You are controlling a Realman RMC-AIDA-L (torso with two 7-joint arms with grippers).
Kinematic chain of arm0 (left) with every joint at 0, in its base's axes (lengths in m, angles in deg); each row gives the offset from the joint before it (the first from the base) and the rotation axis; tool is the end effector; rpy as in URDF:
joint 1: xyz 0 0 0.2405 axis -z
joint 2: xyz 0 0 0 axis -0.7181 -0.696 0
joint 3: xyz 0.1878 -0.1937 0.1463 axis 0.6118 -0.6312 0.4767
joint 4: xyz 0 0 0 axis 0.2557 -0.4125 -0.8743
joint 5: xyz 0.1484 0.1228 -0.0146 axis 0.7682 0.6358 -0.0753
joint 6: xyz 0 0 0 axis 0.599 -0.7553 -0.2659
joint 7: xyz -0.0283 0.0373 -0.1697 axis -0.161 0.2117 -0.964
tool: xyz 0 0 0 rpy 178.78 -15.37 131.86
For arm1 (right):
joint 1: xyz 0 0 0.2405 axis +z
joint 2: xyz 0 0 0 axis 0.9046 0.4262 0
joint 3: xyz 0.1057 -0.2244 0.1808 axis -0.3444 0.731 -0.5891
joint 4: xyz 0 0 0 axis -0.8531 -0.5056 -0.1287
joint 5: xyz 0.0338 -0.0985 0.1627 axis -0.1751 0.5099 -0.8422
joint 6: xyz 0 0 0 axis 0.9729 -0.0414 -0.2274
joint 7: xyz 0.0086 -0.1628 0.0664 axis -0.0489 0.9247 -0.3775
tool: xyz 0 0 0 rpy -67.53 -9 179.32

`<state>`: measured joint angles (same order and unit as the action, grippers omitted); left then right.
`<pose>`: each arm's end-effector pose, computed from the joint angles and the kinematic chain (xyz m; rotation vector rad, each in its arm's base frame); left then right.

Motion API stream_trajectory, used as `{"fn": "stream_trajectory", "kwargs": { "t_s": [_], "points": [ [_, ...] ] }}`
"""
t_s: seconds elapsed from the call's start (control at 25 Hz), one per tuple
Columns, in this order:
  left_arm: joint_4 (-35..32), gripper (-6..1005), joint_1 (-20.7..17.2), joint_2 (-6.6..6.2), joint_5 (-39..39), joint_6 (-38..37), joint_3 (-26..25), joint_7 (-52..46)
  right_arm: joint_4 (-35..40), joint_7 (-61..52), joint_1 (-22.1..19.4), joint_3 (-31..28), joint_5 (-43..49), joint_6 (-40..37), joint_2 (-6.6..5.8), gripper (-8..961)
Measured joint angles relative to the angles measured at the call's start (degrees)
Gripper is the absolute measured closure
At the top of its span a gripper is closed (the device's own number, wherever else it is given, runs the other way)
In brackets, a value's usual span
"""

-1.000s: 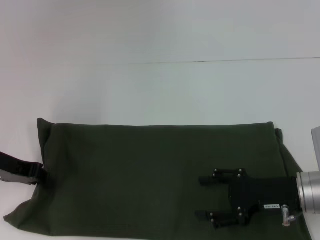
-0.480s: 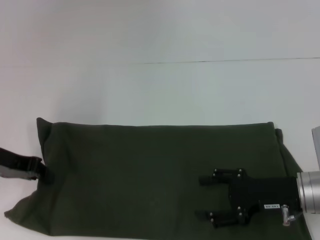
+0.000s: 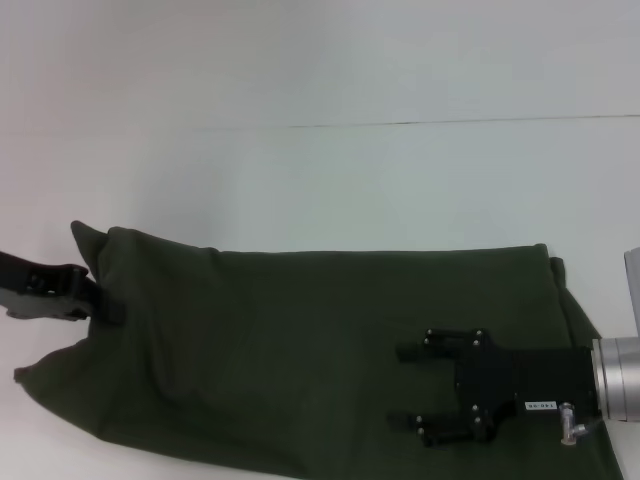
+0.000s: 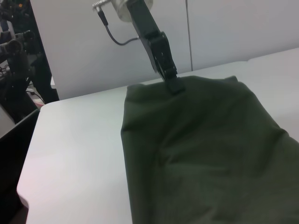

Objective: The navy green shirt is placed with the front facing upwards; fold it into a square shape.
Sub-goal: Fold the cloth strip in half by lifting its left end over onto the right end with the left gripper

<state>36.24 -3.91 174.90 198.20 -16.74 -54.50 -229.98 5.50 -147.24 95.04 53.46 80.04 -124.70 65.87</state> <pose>-0.2972 0.3802 0.0199 -2.3131 -1.8395 -0.0288 0.2903 0.3102 -0.1031 -2.9227 0.3841 0.5975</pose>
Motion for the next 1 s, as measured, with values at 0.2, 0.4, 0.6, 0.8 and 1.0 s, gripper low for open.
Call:
{"fn": "stream_trajectory", "kwargs": {
  "t_s": [0.2, 0.4, 0.6, 0.8, 1.0],
  "points": [
    [-1.2, 948, 1.2, 1.29, -2.0, -2.0, 0.3, -1.7, -0.3, 0.1, 0.1, 0.0, -0.2, 0.4, 0.01, 93],
    [-2.2, 948, 2.8, 3.22, -5.9, -4.4, 0.5, -3.1, -0.6, 0.1, 0.4, 0.3, -0.2, 2.0, 0.11, 94],
    [-3.8, 947, 4.0, 4.58, -10.6, -6.6, 0.6, -4.4, -0.7, 1.7, 0.3, 0.4, -0.2, 2.5, 0.26, 94],
    [-4.2, 947, 3.9, 4.69, -18.0, -9.3, 0.2, -5.6, -3.1, 5.5, 0.8, 0.4, -2.5, 3.5, 0.39, 94],
    [-4.3, 946, 3.1, 4.65, -22.2, -10.8, 0.2, -5.9, -9.0, 11.3, 3.3, 0.7, -7.1, 6.7, 0.57, 94]
  ]
}}
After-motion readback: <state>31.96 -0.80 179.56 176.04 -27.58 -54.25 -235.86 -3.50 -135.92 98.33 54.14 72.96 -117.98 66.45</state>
